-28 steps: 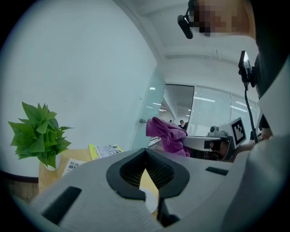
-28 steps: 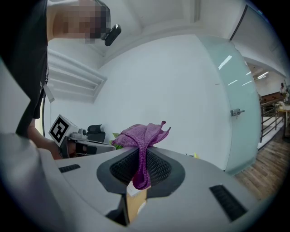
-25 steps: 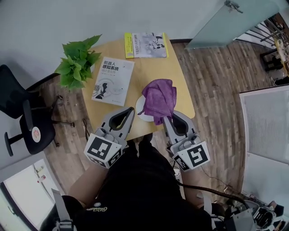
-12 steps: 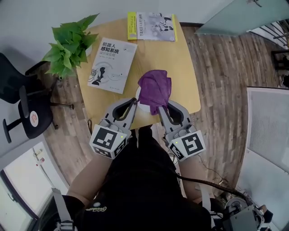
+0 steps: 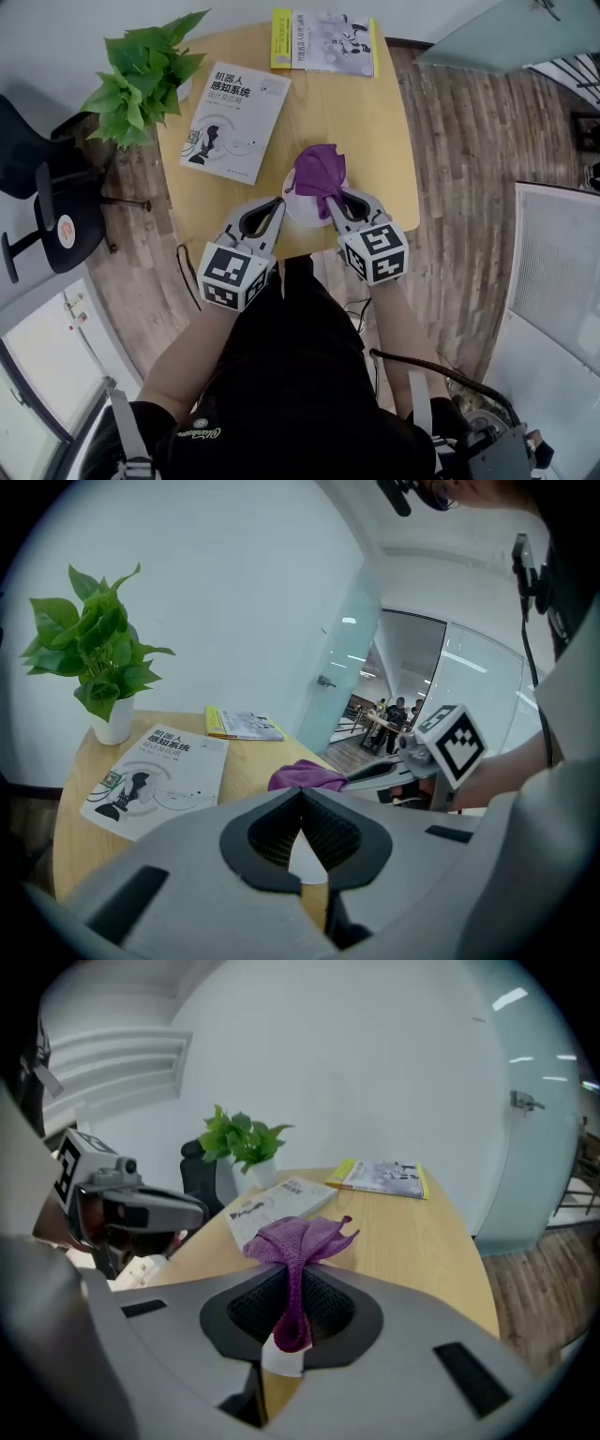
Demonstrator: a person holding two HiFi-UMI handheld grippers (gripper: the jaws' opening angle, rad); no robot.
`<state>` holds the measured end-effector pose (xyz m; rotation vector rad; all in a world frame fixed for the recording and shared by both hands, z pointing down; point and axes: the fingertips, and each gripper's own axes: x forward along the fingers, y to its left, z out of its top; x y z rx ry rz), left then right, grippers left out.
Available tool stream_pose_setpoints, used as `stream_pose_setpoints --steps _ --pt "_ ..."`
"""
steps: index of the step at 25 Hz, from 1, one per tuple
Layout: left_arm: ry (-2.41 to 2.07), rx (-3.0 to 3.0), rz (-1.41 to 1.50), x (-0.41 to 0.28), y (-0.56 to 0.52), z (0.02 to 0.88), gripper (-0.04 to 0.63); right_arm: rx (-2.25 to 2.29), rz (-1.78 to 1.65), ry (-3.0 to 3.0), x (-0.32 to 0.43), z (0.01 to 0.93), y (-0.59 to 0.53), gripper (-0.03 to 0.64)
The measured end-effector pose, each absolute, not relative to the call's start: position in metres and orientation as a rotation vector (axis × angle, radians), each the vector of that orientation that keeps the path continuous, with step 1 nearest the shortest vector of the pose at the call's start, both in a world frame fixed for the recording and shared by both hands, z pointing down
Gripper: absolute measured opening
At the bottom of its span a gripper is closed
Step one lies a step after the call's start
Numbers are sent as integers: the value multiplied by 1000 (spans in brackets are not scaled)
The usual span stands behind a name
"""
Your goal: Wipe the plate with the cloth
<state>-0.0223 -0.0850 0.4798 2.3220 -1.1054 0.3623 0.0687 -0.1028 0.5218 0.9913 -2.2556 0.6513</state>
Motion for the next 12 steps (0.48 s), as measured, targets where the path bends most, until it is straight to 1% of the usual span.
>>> stream_pose_setpoints --steps 4,12 --pt "-1113 2312 369 -26 -83 482 2 835 597 -2139 64 548 -106 41" --pt "-1129 2297 352 -35 -87 483 2 665 618 -2073 41 571 -80 41"
